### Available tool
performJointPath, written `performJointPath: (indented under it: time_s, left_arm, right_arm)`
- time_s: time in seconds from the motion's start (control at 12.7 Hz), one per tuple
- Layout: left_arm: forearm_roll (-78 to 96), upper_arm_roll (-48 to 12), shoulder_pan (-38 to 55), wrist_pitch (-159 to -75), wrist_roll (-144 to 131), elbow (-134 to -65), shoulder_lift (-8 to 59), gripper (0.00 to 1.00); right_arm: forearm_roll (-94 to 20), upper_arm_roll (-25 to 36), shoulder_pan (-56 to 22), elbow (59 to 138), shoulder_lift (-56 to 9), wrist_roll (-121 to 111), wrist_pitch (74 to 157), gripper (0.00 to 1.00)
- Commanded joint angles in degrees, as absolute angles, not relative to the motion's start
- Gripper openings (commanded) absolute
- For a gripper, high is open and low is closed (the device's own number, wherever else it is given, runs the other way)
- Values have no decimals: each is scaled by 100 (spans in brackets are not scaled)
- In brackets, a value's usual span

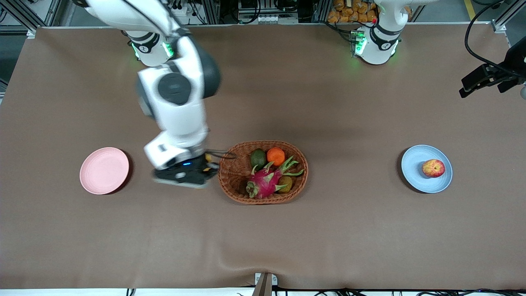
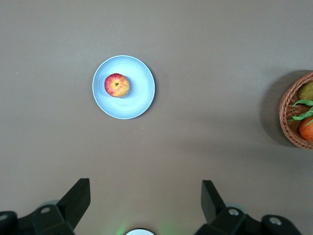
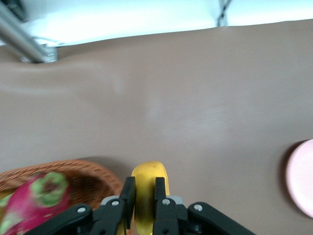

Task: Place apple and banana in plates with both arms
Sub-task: 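Carry the banana over the pink plate with the right gripper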

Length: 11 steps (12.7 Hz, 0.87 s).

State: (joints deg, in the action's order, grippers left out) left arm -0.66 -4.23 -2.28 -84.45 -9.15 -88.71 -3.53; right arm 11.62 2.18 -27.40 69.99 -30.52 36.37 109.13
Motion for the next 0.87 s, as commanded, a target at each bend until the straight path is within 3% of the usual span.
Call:
performJointPath:
  time_s: [0.0,0.55,0.79]
  left_arm:
    - [-149,-466,-237,-8499,-844,-8868,-351,100]
    - [-149,-466,-237,-8499,-844,-8877,-343,100]
    - [-149,-466,-237,-8508,-844,-8868,-343,100]
  right_arm:
    - [1011,123,-1989,7102,-2865,2763,10609,0]
    - [828,123,138,7497,-2909,355,10591,0]
    - [642,123,422,7769,-2988,-53,10600,0]
